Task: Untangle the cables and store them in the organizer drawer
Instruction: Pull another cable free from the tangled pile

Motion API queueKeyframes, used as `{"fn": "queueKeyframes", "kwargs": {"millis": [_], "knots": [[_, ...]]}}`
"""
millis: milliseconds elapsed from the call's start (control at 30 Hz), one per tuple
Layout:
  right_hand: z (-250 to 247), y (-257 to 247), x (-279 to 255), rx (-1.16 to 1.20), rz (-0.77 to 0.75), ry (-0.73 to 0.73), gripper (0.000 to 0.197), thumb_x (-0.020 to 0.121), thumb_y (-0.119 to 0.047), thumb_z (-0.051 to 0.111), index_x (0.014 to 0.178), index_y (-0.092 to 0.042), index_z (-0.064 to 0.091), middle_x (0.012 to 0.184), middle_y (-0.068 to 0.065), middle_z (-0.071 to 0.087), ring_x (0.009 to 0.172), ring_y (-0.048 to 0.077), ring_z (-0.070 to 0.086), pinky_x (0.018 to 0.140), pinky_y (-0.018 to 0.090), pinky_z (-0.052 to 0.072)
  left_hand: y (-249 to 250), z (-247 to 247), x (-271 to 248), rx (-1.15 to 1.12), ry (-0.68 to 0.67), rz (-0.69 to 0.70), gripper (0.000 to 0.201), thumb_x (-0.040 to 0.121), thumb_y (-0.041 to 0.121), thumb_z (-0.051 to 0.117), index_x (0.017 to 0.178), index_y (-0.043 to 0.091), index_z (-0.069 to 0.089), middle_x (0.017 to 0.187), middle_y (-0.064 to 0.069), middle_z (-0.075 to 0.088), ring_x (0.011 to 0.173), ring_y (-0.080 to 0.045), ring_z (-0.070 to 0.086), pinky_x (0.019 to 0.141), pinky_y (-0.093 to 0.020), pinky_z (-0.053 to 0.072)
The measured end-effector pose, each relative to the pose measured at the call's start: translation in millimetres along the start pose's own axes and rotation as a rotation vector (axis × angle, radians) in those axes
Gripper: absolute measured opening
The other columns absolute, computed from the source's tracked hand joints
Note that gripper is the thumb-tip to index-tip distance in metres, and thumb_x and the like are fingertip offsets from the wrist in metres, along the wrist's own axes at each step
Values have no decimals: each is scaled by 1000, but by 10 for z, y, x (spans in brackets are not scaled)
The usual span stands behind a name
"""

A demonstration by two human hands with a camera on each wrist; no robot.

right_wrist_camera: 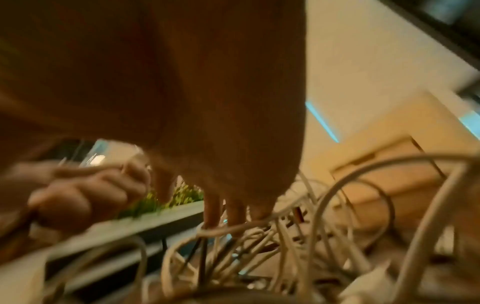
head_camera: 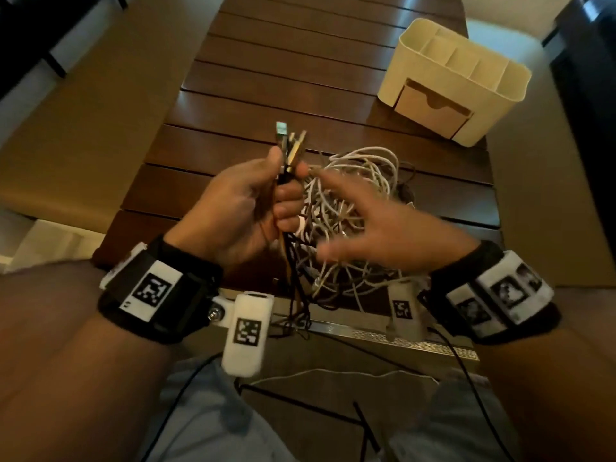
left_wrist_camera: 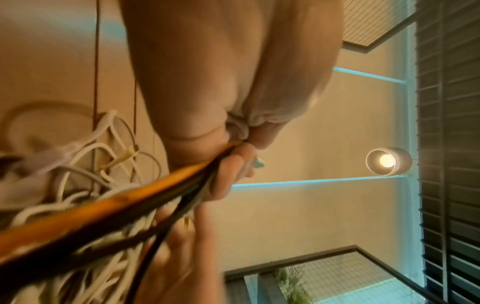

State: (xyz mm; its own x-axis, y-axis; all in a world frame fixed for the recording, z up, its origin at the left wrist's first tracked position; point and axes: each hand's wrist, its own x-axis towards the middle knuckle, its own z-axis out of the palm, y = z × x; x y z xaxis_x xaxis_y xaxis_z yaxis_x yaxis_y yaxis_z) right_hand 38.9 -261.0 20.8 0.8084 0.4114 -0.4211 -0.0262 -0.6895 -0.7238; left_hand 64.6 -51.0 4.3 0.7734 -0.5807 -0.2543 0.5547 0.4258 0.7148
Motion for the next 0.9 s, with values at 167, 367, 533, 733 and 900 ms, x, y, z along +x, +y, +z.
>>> {"fn": "queueKeyframes", "kwargs": {"millis": [167,367,533,733,900], "knots": [[364,279,121,-786,53,-75,131,60,-74,76,149,-52,-18,153,-3,-45,144,26,-34,118,53,-18,184,-81,-88,48,102,-64,33,105,38,33,94,13,52,66,6,28,48,-3,24,41,-16,19],[83,322,363,-691,39,164,97,82,-50,74,154,-48,9,165,-2,-15,152,25,-5,121,47,-1,161,-78,-137,127,106,-117,34,105,39,35,94,13,54,64,6,29,46,-3,23,42,-17,14],[-36,300,433,-703,0,272,95,82,-43,76,155,-40,17,166,0,-3,152,27,4,121,47,7,174,-59,-137,163,136,-117,35,105,39,35,94,13,54,65,6,28,46,-3,23,41,-18,14],[-212,52,47,-490,-176,295,80,78,-48,76,146,-46,36,149,-8,26,140,17,23,117,43,23,154,-28,-88,135,237,-15,36,107,40,34,92,13,53,62,6,28,46,-4,21,38,-16,17],[26,-94,-22,-340,-168,-26,30,90,-42,65,119,-35,62,101,-19,55,93,-3,55,81,21,48,190,61,-100,67,219,52,37,107,41,33,93,13,53,60,7,30,44,-3,21,38,-15,19]]}}
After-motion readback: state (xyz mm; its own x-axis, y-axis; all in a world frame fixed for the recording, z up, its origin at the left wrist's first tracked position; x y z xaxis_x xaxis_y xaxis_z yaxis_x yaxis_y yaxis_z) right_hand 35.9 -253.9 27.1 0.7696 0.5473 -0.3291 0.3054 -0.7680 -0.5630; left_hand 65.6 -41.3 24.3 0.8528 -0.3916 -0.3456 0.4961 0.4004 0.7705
